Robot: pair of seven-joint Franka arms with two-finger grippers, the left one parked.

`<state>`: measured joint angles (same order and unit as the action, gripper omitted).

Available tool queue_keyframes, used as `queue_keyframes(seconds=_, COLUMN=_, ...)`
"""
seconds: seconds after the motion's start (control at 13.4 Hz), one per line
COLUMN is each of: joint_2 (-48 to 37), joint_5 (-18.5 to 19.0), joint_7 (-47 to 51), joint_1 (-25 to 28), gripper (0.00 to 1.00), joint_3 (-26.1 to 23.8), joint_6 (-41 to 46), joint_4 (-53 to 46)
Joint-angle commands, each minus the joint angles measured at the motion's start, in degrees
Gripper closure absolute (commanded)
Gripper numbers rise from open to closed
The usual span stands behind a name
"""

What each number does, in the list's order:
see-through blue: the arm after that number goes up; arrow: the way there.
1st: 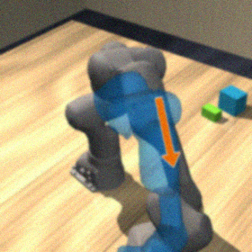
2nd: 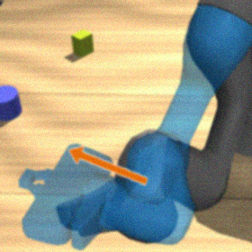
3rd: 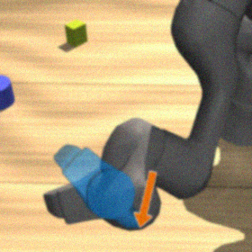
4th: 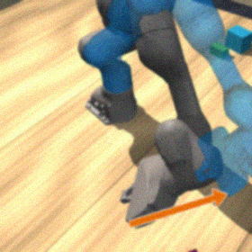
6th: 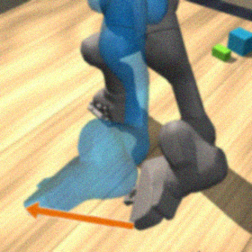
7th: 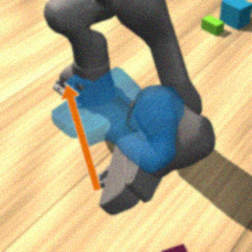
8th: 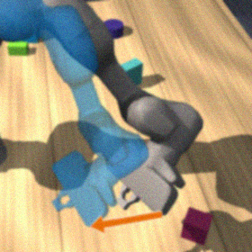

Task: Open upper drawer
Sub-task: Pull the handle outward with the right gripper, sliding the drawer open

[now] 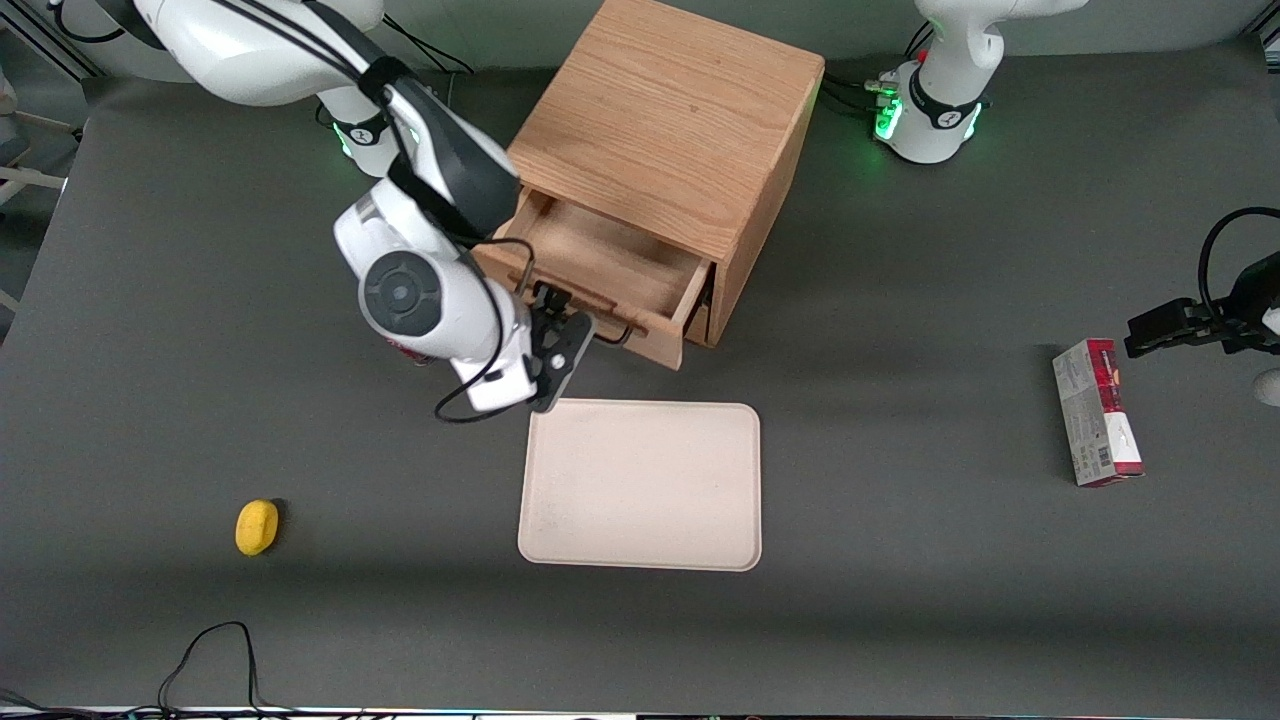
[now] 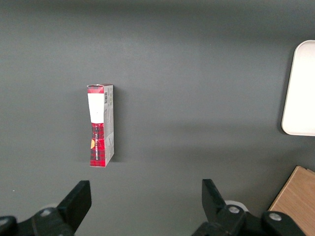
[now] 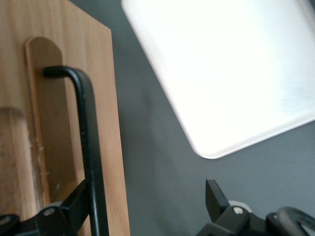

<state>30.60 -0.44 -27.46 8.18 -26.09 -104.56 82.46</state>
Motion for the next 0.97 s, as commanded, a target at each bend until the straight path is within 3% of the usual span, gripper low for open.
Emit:
queue_keyframes(seconds=0.0, joint_2=3.1, joint_5=3.7, joint_7=-5.0, joint_1=0.3, gripper=0.00, joint_3=2.4, joint_6=0.7, joint_4=-4.8)
queue_keyframes(seconds=0.9, joint_2=4.5, joint_5=4.6, joint_7=-4.3, joint_1=0.1, gripper=0.00, joint_3=8.8, joint_6=0.8, joint_4=-16.4)
